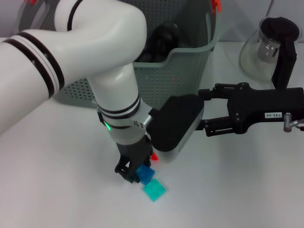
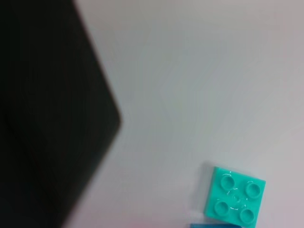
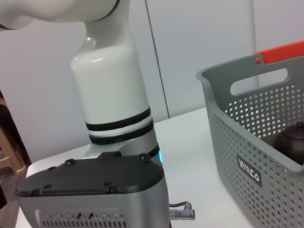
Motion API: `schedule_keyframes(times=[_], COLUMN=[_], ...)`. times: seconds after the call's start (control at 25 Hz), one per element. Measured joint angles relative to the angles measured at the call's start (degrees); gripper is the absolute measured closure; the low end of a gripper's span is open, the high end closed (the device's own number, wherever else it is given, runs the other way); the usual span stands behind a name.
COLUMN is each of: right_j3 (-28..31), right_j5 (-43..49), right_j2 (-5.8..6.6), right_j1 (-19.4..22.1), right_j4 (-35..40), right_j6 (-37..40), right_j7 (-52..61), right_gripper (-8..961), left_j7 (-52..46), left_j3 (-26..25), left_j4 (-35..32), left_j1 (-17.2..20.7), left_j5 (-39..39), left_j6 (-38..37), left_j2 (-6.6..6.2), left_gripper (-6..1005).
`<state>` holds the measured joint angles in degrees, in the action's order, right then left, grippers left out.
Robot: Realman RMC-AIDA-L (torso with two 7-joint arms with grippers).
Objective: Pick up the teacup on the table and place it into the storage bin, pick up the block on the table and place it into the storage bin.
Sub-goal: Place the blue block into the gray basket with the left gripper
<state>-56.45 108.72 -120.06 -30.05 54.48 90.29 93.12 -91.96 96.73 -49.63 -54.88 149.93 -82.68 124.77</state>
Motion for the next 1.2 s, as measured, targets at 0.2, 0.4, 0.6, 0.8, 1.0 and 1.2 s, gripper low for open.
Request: schedule_keyframes(times=[0.2,0.4,0.6,0.8,1.0,1.2], right_j3=[0.1,1.1,2.3,2.1,2.2,1.9], right_j5=[0.0,0.0,0.0,0.3,0.4,0.4], right_j2=[0.00,0.07,0.09,0.09,0.09,0.09], right_j1=[0.3,0.6,0.6,0.7,0.7,0.7], right_j4=[0.0,0.0,-0.2,-1.1,-1.7,-1.8], right_j6=[0.1,1.0,2.1,2.6,3.5,3.9], right_j7=[0.0,0.0,-0.5,-2.0,-3.1,-3.5], right_gripper=[25,25,25,26,26,26], left_j7=[-0.9,-0.8,0.1,-2.0,-9.8,-14.7], left_j3=[-4.0,-20.3,-42.6,-60.5,-64.5,-62.7], left_j4=[-2.4,-8.3,-14.5,-18.4,-16.1,-7.5], left_j1=[0.0,0.9,2.3,3.6,4.3,3.1], left_j5=[0.4,1.1,-2.3,-10.3,-14.1,-14.3], left_j6=[-3.1,-12.2,-21.7,-24.2,-11.2,4.8], left_j2=[-0.34,-1.30,-2.99,-5.66,-8.42,-9.55], left_gripper=[587,594,593,592,591,590])
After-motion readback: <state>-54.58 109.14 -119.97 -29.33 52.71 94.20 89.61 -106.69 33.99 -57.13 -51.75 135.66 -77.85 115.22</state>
